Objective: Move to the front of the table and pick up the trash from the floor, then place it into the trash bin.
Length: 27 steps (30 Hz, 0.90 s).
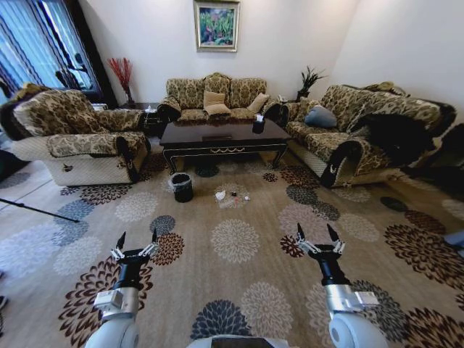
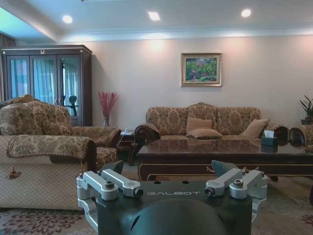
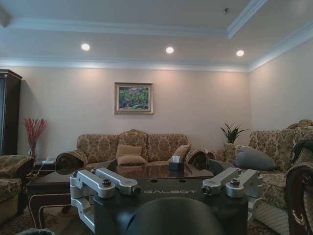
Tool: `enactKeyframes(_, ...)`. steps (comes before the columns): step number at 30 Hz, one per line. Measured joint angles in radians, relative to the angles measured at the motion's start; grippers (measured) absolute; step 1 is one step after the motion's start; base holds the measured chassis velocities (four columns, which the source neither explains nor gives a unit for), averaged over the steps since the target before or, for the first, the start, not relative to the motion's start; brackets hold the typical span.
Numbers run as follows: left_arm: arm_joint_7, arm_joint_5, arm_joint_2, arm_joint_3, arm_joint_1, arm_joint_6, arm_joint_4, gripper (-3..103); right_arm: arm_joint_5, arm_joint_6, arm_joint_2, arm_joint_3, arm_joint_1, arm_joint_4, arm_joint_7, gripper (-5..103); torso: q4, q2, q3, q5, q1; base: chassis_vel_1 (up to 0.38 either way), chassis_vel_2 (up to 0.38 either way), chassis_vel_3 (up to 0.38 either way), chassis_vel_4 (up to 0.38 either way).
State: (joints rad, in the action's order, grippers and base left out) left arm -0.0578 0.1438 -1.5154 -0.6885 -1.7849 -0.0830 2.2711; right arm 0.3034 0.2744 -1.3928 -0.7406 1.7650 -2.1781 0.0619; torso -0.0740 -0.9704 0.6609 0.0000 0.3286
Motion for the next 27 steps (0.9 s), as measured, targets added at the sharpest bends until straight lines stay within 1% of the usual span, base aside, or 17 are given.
enactKeyframes(14, 0.004, -0.018, -0.009, 0.005, -0.01, -0.014, -0.014, 100, 0.0, 0.001, 0.004, -0.001, 0.006, -0.004, -0.001, 100, 0.0001, 0.069, -0.039, 0.0, -0.03, 0.0, 0.0, 0.0, 0.0)
enactKeyframes(15, 0.004, -0.018, -0.009, 0.005, -0.01, -0.014, -0.014, 100, 0.0, 0.001, 0.004, -0.001, 0.006, -0.004, -0.001, 100, 0.0001, 0.069, -0.039, 0.0, -0.03, 0.0, 0.0, 0.0, 0.0)
enactKeyframes(18, 0.005, -0.019, -0.009, 0.003, -0.011, -0.014, -0.012, 100, -0.001, 0.002, 0.004, -0.001, 0.008, -0.006, -0.004, 100, 0.0, 0.088, -0.051, 0.0, -0.038, 0.0, 0.0, 0.0, 0.0)
enactKeyframes(27, 0.007, -0.025, -0.011, 0.005, -0.008, -0.013, -0.02, 100, -0.008, 0.005, 0.005, 0.0, 0.005, -0.003, -0.007, 100, 0.0, 0.125, -0.071, 0.0, -0.054, 0.0, 0.0, 0.0, 0.0)
